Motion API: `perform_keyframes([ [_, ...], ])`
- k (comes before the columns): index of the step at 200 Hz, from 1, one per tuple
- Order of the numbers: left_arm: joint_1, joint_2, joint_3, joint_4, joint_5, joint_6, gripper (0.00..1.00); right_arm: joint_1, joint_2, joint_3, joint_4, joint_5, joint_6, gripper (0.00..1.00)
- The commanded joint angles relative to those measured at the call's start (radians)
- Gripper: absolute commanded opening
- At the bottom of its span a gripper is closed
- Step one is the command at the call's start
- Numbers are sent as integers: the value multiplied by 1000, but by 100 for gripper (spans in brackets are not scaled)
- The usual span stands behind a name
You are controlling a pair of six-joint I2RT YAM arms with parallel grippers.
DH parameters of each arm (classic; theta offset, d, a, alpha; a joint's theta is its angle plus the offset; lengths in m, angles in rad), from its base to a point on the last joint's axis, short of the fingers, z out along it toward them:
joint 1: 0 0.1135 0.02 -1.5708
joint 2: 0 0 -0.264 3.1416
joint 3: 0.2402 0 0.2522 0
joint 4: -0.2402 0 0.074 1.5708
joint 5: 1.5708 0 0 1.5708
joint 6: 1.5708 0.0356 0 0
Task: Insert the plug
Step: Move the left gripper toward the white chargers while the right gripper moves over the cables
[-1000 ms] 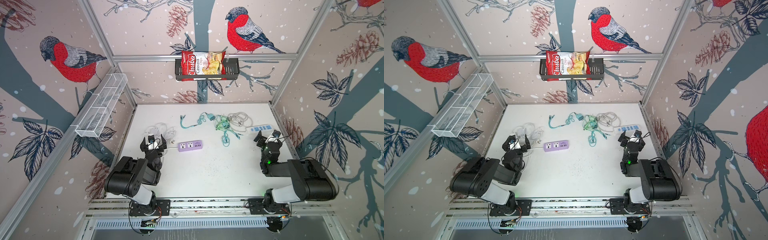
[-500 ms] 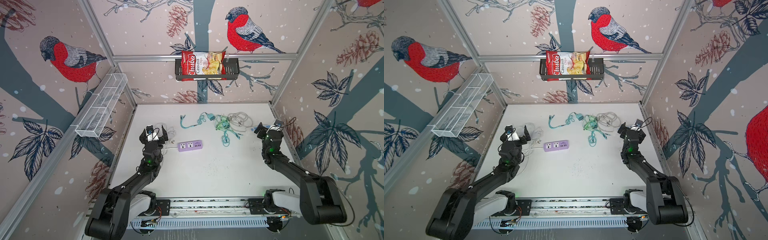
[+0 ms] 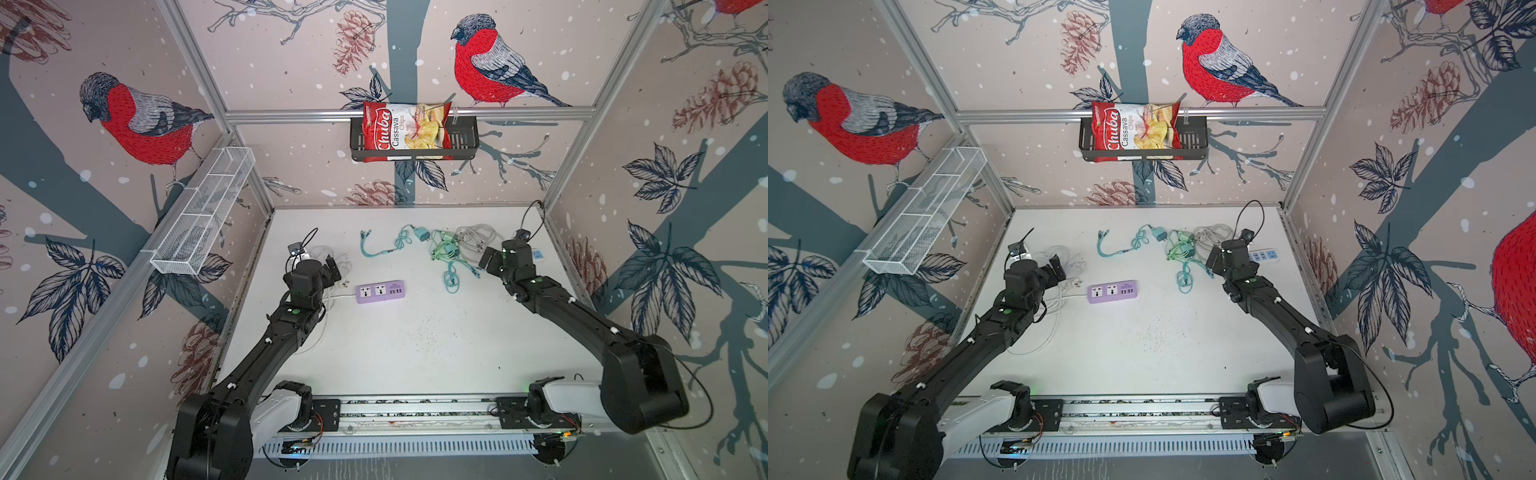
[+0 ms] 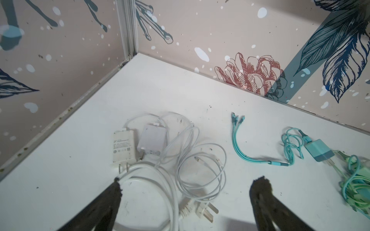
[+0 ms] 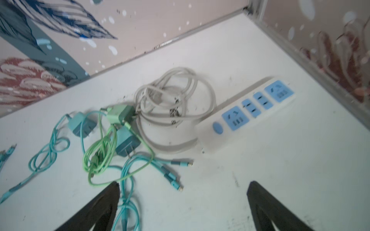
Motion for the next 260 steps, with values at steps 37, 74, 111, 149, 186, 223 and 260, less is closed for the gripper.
perform_keyframes([
  [37, -57, 114, 91, -196, 128, -116, 98, 129, 106, 90, -196, -66, 75, 100],
  [74, -129, 179, 127, -230, 159, -125, 97, 180, 136, 116, -205, -113, 77, 100],
  [111, -179, 232, 148, -236, 146, -127, 97, 204, 163, 120, -191, -153, 90, 100],
  [149, -180, 265, 175, -285, 87, -123, 96, 236, 181, 140, -206, -141, 86, 100],
  [186, -180, 311, 233, -365, 23, -137, 96, 248, 181, 155, -217, -129, 78, 100],
  [223, -179, 385, 301, -431, -54, -129, 96, 254, 173, 162, -230, -112, 71, 100],
  [260, -153, 410, 334, -439, -55, -116, 96, 255, 147, 159, -241, -107, 60, 100],
])
